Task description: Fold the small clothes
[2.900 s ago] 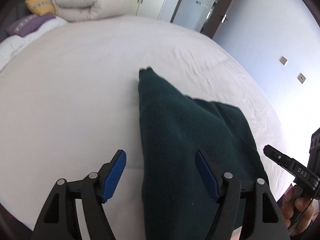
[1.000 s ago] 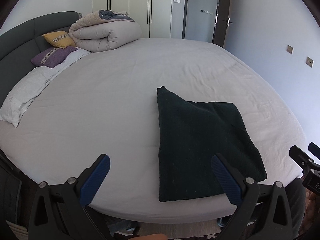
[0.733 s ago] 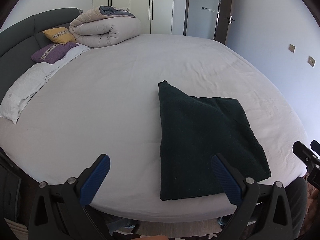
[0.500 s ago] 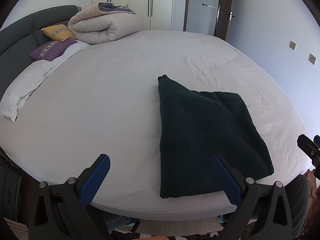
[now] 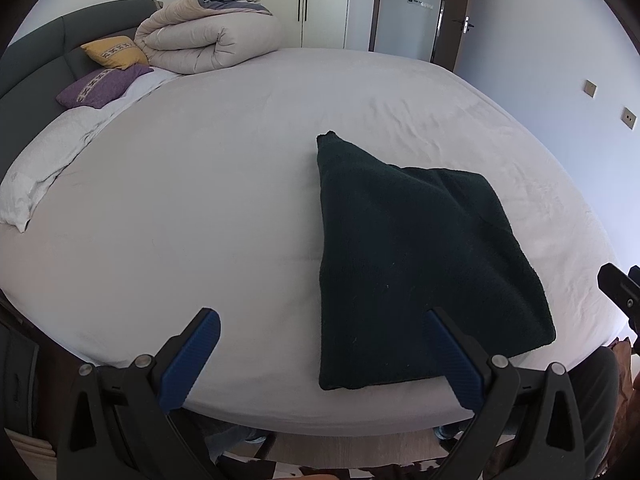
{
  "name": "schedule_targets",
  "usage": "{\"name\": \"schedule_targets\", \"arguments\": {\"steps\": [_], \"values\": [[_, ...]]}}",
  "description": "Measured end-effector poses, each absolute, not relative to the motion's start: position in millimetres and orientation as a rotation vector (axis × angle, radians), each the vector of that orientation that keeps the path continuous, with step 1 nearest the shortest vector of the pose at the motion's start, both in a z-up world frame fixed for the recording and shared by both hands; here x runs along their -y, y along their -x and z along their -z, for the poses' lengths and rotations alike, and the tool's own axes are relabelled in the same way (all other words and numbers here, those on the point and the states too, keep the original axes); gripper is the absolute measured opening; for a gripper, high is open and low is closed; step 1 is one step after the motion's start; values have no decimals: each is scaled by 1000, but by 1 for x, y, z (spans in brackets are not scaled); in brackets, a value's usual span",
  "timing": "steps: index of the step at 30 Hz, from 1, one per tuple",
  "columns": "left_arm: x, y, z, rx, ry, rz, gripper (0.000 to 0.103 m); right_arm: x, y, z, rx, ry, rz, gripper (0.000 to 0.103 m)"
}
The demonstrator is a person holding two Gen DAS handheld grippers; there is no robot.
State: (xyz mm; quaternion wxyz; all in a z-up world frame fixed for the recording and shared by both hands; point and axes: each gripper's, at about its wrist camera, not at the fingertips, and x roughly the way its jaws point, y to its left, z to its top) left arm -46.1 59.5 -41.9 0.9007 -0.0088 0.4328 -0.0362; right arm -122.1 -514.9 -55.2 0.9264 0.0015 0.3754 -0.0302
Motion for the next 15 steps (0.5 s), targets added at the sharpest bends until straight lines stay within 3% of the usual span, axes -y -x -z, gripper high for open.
{"name": "schedule_targets", "arguments": {"steps": [15], "values": [[-57, 43, 41, -888, 0, 74, 103, 514, 116, 61, -795, -4, 46, 103]]}}
